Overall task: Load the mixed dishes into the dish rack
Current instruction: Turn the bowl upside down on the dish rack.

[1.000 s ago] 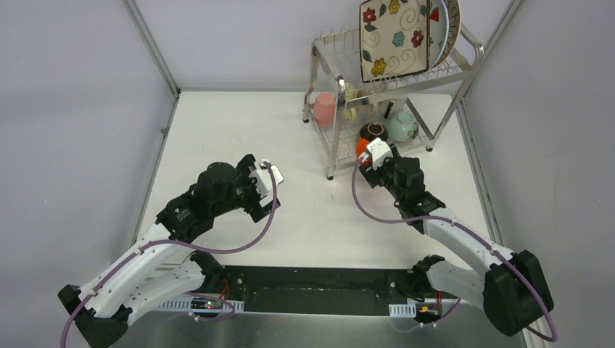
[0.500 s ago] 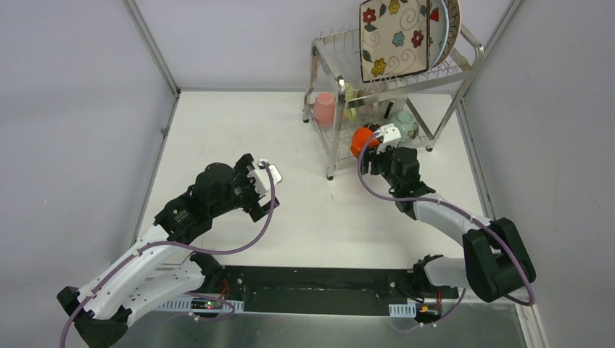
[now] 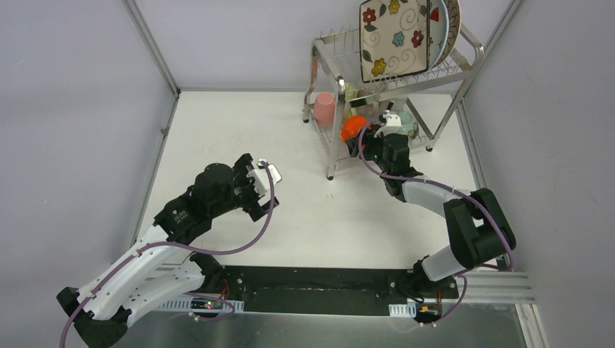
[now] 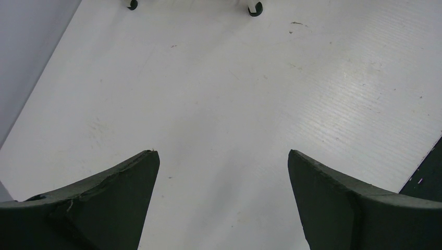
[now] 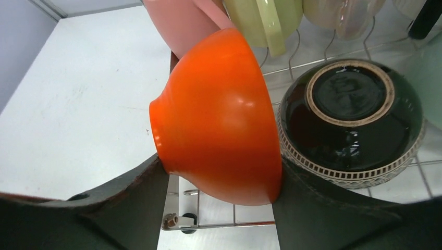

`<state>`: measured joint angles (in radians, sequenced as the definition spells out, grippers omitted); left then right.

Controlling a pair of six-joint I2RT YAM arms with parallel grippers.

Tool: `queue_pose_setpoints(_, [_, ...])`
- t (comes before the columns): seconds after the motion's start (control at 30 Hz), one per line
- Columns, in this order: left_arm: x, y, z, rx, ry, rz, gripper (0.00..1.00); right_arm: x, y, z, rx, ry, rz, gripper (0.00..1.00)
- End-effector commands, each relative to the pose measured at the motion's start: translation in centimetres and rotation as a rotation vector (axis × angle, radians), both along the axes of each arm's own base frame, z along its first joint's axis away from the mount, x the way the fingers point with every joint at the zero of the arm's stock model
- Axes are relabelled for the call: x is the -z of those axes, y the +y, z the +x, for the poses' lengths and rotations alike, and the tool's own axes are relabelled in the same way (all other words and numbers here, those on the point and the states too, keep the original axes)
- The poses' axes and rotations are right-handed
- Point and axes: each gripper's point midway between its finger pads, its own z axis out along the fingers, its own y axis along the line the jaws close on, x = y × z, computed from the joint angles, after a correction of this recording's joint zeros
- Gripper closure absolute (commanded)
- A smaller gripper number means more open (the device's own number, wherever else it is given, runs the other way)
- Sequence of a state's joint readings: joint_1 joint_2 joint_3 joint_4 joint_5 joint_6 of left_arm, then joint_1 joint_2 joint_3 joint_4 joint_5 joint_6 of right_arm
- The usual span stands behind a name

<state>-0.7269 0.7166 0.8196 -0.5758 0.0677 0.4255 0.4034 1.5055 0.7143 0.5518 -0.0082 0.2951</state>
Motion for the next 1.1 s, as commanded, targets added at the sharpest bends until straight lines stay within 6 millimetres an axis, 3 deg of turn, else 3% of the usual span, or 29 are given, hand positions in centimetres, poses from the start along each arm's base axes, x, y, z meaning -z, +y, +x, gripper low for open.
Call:
queue_pose_setpoints(0.0, [-0.9, 0.1, 0.5, -0.029, -0.030, -0.033, 0.01, -3.8, 0.9, 2.1, 0.068, -0.040, 0.217, 0.63])
queue_pose_setpoints(0.87, [-0.6, 0.1, 0.6, -0.033, -0.025, -0.027, 0.01, 0.2, 3.6, 4.6, 0.161, 0.205, 0.603, 0.58])
queue_pose_setpoints(1.07, [-0.6, 0.1, 0.6, -0.035, -0.026, -0.026, 0.01, 1.3, 4.6, 4.4, 0.149, 0.280, 0.644, 0.50])
